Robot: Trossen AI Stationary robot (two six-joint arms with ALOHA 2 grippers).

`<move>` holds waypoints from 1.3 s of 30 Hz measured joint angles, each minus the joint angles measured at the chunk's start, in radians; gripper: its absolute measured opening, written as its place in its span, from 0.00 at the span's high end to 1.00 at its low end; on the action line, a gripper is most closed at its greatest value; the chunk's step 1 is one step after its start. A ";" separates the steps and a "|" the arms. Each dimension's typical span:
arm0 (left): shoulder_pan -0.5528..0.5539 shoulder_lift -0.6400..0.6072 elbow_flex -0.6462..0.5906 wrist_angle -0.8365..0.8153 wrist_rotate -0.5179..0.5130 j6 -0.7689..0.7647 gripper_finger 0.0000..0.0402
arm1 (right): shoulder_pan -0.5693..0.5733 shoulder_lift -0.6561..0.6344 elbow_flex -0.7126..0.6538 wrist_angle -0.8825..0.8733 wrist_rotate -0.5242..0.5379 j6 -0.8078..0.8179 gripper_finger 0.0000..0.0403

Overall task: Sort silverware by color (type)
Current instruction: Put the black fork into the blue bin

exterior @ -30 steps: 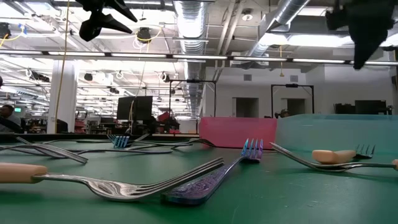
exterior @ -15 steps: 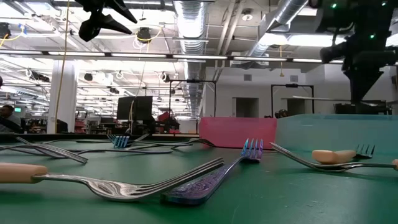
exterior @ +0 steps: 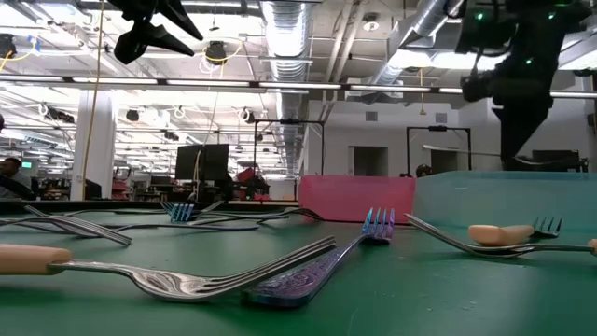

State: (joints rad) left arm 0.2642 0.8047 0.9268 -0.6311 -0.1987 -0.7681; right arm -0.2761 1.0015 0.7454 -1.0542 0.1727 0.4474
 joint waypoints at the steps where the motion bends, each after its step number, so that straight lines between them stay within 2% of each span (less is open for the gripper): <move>1: 0.000 0.000 0.000 -0.003 0.000 0.000 0.68 | 0.004 0.010 -0.004 0.006 -0.003 0.022 0.93; 7: 0.000 0.000 0.000 -0.006 -0.002 0.000 0.68 | 0.042 0.045 -0.067 0.043 -0.010 0.101 0.93; 18: 0.000 0.000 0.000 -0.008 -0.004 0.001 0.68 | 0.060 0.052 -0.135 0.126 -0.016 0.071 0.93; 39: 0.000 0.000 0.000 -0.008 -0.004 0.011 0.68 | 0.060 0.291 -0.146 0.207 -0.038 0.042 0.91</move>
State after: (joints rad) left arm 0.2642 0.8043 0.9268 -0.6388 -0.2025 -0.7567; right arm -0.2161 1.2927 0.5991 -0.8470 0.1346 0.4889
